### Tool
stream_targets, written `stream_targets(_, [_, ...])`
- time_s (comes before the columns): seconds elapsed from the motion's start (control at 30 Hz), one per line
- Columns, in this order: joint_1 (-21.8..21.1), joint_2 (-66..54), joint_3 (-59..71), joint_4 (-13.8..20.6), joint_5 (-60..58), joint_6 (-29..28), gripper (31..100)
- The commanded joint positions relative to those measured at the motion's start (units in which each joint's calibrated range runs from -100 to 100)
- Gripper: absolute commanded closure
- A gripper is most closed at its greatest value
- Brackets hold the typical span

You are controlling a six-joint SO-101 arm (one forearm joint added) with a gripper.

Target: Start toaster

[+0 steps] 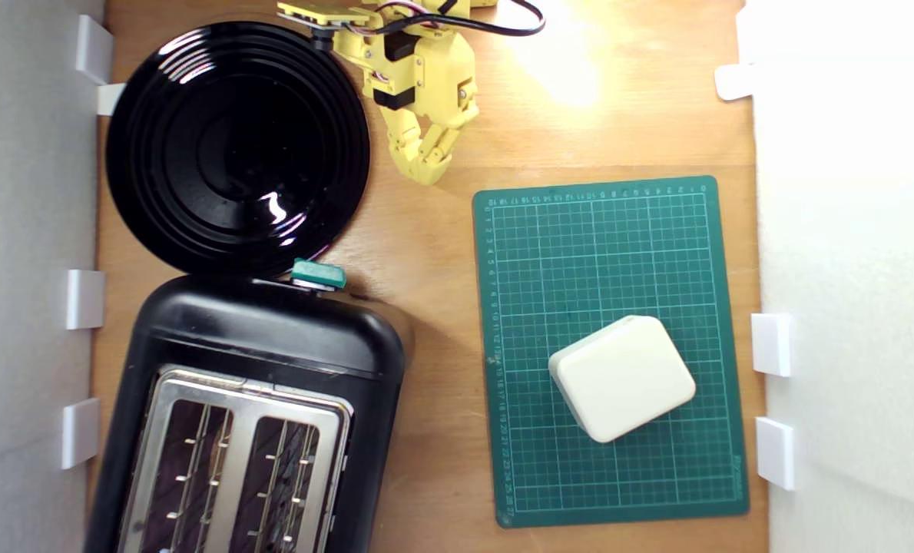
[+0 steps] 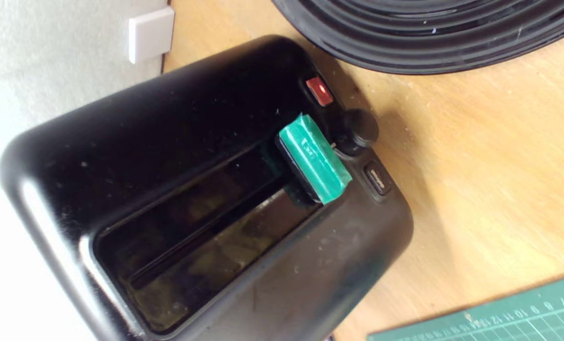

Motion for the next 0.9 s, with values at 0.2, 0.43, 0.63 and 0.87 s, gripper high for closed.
stream_targets(0.2, [0.2, -0.8, 0.3, 1.7, 2.2, -0.2, 98.7])
stream_targets(0.43, [0.6, -0.8, 0.3, 1.7, 2.3, -0.5, 98.8])
stream_targets(0.63, [0.4, -0.8, 0.3, 1.7, 2.3, -0.5, 98.1])
stream_targets(0.87, [0.2, -0.8, 0.3, 1.7, 2.3, -0.5, 98.5])
